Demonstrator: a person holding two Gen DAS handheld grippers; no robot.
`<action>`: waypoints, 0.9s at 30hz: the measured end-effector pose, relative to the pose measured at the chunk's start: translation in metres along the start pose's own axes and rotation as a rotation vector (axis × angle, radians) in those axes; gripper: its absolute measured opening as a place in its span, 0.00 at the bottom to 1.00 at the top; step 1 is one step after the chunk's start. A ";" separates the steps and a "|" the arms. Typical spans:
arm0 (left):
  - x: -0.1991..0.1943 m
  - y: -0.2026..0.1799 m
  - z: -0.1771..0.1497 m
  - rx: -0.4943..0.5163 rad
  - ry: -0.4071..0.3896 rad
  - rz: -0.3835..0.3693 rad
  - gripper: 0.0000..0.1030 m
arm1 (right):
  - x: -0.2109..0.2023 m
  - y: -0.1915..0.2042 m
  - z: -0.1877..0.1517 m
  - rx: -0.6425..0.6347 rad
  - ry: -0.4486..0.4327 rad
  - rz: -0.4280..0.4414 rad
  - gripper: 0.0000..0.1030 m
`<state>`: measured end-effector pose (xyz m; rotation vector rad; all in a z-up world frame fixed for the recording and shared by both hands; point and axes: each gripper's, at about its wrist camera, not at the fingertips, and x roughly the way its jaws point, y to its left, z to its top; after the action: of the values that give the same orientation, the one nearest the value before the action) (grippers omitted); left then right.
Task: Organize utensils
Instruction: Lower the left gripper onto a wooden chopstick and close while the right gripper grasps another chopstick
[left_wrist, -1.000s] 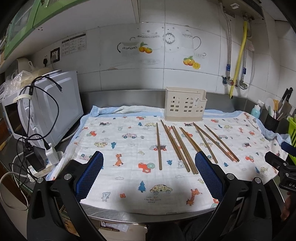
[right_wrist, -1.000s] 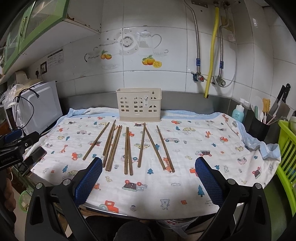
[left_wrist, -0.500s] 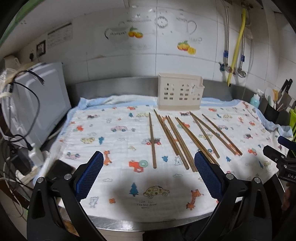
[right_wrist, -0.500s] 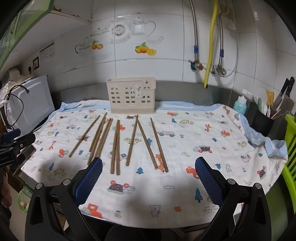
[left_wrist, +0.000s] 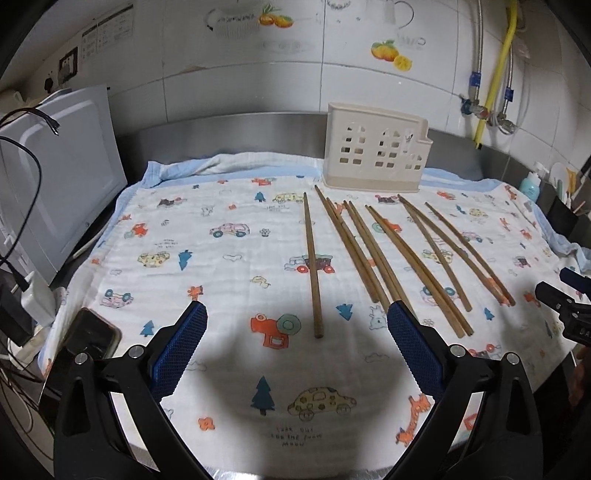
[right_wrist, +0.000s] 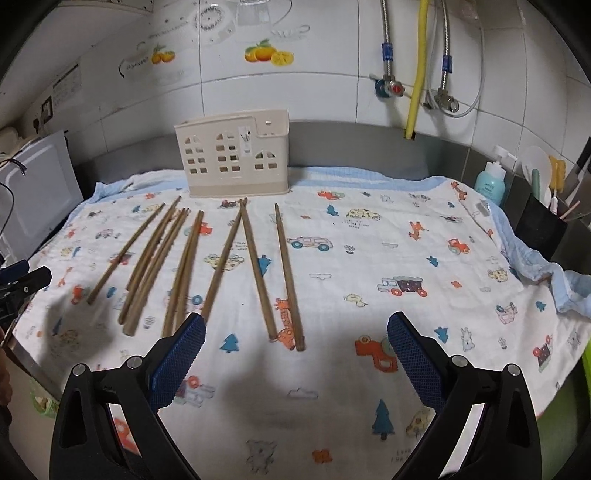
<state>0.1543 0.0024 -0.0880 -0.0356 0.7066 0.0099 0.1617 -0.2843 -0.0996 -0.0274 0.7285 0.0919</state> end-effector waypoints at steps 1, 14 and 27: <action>0.004 0.000 0.000 0.001 0.009 -0.004 0.88 | 0.005 0.000 0.001 -0.005 0.008 -0.003 0.92; 0.072 -0.004 0.005 -0.022 0.134 -0.049 0.53 | 0.048 -0.009 0.005 -0.006 0.087 0.031 0.71; 0.096 -0.008 0.004 -0.015 0.169 -0.069 0.22 | 0.066 -0.012 0.005 -0.003 0.121 0.065 0.42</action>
<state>0.2302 -0.0060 -0.1470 -0.0757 0.8743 -0.0549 0.2153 -0.2909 -0.1400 -0.0118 0.8504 0.1546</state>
